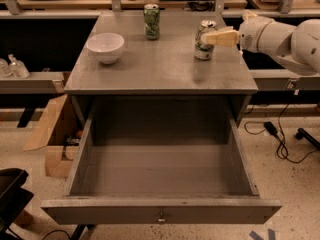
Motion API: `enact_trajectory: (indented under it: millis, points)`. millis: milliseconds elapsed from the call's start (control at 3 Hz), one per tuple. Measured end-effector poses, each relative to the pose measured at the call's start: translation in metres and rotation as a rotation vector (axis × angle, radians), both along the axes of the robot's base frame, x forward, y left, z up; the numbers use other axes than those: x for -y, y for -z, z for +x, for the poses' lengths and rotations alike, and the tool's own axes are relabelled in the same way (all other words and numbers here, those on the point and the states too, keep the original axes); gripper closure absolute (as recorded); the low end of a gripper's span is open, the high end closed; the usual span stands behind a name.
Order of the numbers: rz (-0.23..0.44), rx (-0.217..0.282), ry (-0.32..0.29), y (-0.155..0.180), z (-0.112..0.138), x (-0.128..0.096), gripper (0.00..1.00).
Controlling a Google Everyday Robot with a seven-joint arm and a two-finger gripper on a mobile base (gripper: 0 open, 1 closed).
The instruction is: Place 7up can into top drawer
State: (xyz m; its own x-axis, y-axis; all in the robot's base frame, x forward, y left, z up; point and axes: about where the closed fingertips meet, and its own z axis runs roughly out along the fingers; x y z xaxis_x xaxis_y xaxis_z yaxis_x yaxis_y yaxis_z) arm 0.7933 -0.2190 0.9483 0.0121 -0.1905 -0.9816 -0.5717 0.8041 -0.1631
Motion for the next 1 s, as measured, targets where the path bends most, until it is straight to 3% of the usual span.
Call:
enact_trajectory:
  millis: [333,667,1000]
  points:
    - [0.045,-0.01,0.011,0.004,0.029,0.0,0.0]
    - [0.103,-0.049,0.001,0.016,0.054,-0.023,0.0]
    - [0.127,-0.096,-0.027,0.033,0.056,-0.052,0.0]
